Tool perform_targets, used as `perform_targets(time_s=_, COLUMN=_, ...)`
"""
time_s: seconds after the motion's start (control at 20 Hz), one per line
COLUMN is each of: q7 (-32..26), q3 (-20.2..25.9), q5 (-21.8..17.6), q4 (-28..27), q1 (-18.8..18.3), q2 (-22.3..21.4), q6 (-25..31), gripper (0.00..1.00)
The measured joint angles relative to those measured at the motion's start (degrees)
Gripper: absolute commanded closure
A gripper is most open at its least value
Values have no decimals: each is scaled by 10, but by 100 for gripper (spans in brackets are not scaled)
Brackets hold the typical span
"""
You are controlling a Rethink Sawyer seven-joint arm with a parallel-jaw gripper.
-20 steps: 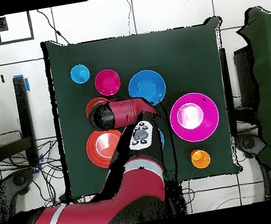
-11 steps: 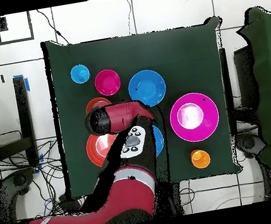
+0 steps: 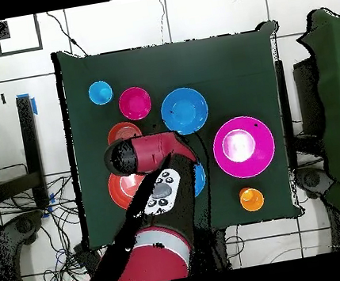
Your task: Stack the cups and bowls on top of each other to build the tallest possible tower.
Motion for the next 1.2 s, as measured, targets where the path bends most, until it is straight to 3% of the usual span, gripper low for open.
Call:
perform_targets(time_s=0.95, q7=0, q3=5, q5=2, q4=12, q1=-42, q2=20, q6=-2, gripper=0)
perform_targets(time_s=1.2, q7=6, q3=33, q5=19, q4=24, q1=-65, q2=16, q6=-42, gripper=0)
